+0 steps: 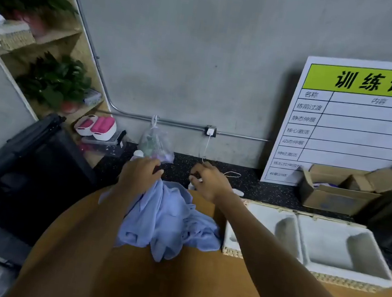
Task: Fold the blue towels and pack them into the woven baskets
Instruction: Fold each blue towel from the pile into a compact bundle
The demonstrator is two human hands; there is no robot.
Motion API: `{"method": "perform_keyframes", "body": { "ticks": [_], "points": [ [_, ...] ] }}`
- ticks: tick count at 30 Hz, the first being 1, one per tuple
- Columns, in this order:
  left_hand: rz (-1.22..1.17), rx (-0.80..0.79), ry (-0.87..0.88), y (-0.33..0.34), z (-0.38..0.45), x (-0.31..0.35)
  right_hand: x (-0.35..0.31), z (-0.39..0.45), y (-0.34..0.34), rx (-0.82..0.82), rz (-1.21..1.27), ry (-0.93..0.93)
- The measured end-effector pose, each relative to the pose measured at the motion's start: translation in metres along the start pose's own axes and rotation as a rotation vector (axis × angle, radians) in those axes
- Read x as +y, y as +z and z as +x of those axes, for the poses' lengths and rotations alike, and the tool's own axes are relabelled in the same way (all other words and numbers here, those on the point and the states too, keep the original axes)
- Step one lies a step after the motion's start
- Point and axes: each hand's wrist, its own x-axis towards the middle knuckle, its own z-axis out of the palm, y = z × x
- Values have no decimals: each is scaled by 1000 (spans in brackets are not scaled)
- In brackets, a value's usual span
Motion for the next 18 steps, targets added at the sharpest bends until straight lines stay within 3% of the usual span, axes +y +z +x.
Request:
{"method": "perform_keyframes", "body": {
  "ticks": [6, 11, 14, 18],
  "points": [
    [13, 7, -69, 83, -15, -50, 13, 9, 106, 0, -39, -108],
    [-141, 299, -69, 111, -47, -65, 0, -26, 169, 159, -34, -186],
    [-212, 405, -54, 98, -81, -59, -18, -68, 183, 237, 99, -174],
    [-363, 435, 51, 37, -117, -33, -50, -111, 158, 184, 148, -134]
  ]
}}
